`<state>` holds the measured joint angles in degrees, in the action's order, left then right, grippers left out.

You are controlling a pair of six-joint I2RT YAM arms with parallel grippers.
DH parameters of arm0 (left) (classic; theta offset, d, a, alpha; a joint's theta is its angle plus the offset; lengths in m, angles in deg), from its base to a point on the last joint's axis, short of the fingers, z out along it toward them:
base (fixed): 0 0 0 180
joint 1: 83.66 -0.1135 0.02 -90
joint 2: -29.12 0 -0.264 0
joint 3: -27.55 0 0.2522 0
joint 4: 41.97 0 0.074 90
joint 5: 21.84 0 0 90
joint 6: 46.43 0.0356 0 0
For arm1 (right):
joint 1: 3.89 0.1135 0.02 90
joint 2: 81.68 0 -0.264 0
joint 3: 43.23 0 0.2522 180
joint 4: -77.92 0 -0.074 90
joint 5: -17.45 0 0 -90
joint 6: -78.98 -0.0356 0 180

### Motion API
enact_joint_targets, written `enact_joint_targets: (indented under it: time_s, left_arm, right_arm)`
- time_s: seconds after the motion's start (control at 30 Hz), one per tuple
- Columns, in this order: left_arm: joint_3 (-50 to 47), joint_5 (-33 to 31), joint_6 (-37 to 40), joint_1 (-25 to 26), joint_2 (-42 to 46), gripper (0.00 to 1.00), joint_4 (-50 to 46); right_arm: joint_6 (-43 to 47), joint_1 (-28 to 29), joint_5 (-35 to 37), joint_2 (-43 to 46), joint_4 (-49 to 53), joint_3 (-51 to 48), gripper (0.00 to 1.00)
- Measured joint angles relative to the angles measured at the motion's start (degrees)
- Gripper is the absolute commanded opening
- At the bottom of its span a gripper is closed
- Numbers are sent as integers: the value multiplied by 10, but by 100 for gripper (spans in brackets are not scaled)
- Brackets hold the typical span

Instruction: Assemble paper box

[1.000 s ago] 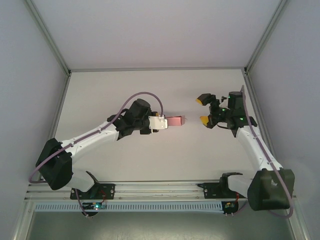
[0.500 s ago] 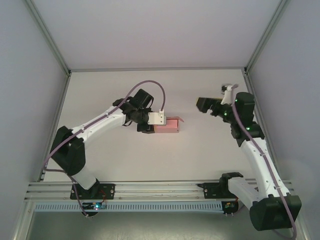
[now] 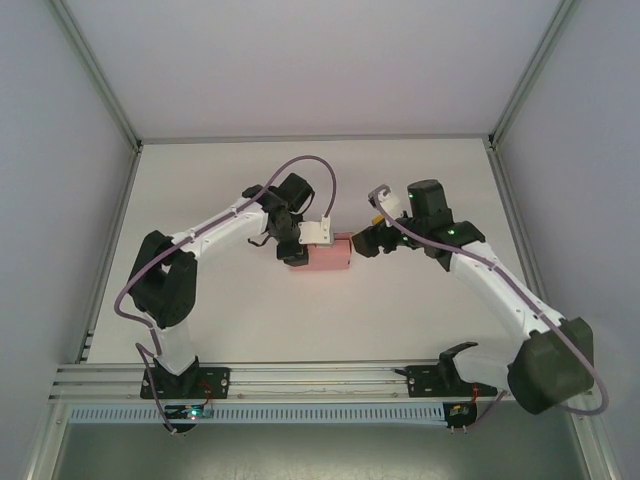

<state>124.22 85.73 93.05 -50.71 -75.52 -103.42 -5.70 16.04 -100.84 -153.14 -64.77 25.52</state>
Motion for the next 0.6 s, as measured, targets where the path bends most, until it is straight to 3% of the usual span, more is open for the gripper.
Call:
enact_joint_targets:
  time_s: [0.23,0.3,0.37,0.43,0.6]
  left_arm:
    - [12,14,-10,-5,-22,46,-3]
    - [22,15,-15,-5,-30,46,-6]
    - [31,17,-20,-5,-37,46,-8]
    - [34,17,-24,-5,-39,46,-9]
    - [35,20,-33,-6,-40,46,-9]
  right_arm:
    - [7,19,41,-89,31,48,58]
    - [6,24,49,-115,42,59,49]
    - [5,26,55,-137,54,67,29]
    - [2,29,65,-155,64,76,19]
    - [-13,29,78,-170,84,98,14]
